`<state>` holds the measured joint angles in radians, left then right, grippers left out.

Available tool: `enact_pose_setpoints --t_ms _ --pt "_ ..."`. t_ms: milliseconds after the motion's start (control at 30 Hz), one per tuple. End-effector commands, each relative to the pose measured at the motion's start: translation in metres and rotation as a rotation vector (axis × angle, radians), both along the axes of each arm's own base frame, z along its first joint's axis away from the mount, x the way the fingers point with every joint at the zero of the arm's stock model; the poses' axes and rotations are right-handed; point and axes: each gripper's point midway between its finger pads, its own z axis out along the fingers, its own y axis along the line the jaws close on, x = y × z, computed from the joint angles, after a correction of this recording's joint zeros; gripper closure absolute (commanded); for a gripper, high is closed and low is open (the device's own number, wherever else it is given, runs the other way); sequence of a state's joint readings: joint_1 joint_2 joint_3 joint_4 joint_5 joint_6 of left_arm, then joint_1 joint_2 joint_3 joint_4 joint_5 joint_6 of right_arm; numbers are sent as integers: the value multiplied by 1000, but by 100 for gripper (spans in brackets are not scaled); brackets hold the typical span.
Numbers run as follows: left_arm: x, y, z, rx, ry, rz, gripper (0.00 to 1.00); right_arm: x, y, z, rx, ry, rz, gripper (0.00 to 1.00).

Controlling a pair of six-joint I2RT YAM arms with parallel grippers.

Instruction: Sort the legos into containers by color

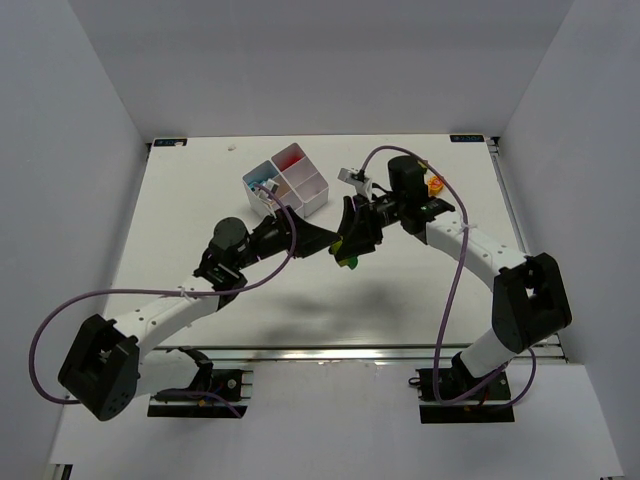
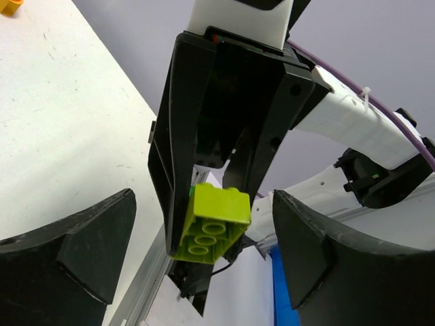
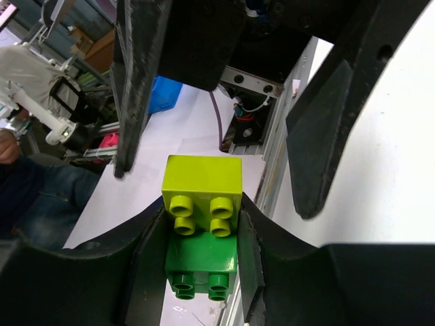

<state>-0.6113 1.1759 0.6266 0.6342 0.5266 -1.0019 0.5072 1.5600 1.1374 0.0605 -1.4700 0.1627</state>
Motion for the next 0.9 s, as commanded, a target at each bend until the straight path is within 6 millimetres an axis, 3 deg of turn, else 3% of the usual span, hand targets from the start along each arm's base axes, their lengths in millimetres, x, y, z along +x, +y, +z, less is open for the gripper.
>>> enact_pose_setpoints --t_ms 0,233,867 --pt "2 -5 15 -9 -42 4 11 -7 1 17 41 -37 56 100" --pt "1 -5 13 4 -35 -2 17 1 5 12 19 -14 30 100" --pt "6 3 13 54 -87 59 21 7 7 9 -59 126 -4 100"
